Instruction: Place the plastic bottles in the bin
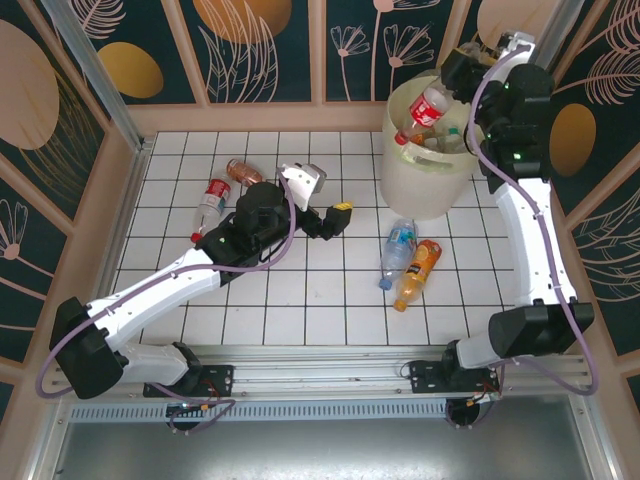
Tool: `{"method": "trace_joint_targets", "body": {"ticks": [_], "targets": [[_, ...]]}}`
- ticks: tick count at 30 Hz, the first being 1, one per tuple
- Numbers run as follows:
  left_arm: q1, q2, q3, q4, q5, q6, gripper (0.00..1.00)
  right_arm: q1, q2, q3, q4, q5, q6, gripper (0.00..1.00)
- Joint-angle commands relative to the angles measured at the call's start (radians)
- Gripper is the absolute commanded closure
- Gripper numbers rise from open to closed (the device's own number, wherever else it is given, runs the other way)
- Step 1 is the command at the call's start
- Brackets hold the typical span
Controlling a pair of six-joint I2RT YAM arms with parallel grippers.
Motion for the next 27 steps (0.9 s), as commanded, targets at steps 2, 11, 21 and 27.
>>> {"method": "trace_joint_targets", "body": {"ticks": [2,11,21,27], "targets": [[0.009,0.006,0.011,0.027,0.022,-0.007,0.01,-0.036,0.017,0.043,0.127,0.075,0.014,0.46],[0.022,0.011,0.0,0.041,0.033,-0.011,0.01,-0.069,0.104,0.076,0.172,0.103,0.065,0.46],[0.029,-0.019,-0.025,0.039,0.053,0.003,0.01,-0.049,0.277,0.155,0.081,-0.006,0.004,0.45],[0.029,-0.005,-0.022,0.053,0.108,-0.015,0.01,-0.004,0.382,0.217,0.009,-0.047,-0.066,0.45]]}}
